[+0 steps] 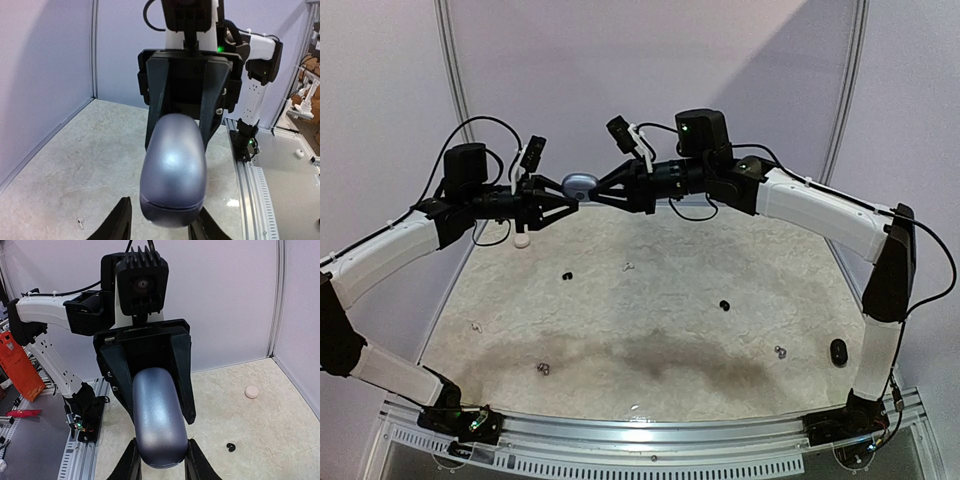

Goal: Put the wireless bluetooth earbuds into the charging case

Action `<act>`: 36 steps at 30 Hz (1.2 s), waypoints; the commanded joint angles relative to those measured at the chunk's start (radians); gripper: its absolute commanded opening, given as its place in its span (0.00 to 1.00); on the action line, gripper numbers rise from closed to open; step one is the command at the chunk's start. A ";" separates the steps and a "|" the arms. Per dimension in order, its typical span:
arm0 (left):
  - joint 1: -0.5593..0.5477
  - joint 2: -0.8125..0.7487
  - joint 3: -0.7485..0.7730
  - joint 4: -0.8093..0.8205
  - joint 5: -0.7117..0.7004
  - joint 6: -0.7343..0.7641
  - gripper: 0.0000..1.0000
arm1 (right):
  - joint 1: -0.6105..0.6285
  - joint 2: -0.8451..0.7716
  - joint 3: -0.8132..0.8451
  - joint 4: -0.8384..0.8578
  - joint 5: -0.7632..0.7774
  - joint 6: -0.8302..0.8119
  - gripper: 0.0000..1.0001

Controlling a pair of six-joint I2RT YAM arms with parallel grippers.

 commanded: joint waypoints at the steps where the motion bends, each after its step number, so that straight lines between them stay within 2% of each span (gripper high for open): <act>1: 0.007 0.006 -0.006 0.092 0.011 -0.051 0.45 | 0.006 -0.035 0.001 0.008 0.014 -0.009 0.00; 4: 0.008 0.008 -0.001 0.113 0.020 -0.073 0.49 | 0.006 -0.034 0.001 0.001 0.021 -0.014 0.00; 7: 0.007 0.011 0.002 0.131 0.031 -0.085 0.46 | 0.005 -0.033 0.002 0.002 0.021 -0.014 0.00; 15: 0.007 0.015 0.005 0.113 0.037 -0.080 0.00 | 0.005 -0.032 0.004 0.000 0.028 -0.014 0.00; 16: 0.007 0.015 0.007 0.107 0.034 -0.074 0.00 | 0.006 -0.031 0.005 -0.001 0.043 -0.013 0.06; 18: 0.006 0.013 0.007 0.077 0.015 -0.044 0.00 | 0.005 -0.031 0.005 -0.013 0.079 -0.002 0.36; 19: 0.002 0.011 0.008 0.047 0.000 -0.004 0.00 | 0.006 -0.032 0.010 -0.019 0.104 -0.003 0.45; 20: 0.001 0.007 0.013 0.017 -0.015 0.056 0.00 | 0.005 -0.030 0.015 -0.027 0.126 -0.005 0.50; 22: -0.006 0.004 0.024 -0.066 -0.032 0.163 0.00 | 0.006 -0.022 0.038 -0.046 0.151 -0.008 0.54; 26: -0.019 0.000 0.042 -0.140 -0.031 0.352 0.00 | 0.007 0.013 0.072 -0.058 0.181 0.007 0.55; 31: -0.022 -0.004 0.044 -0.166 -0.042 0.445 0.00 | 0.007 0.029 0.088 -0.090 0.223 -0.007 0.53; 33: -0.023 -0.001 0.046 -0.143 -0.072 0.391 0.00 | 0.008 0.029 0.088 -0.096 0.187 -0.018 0.55; 36: -0.021 0.008 0.050 -0.085 -0.097 0.240 0.00 | 0.018 0.009 0.054 -0.077 0.110 -0.083 0.75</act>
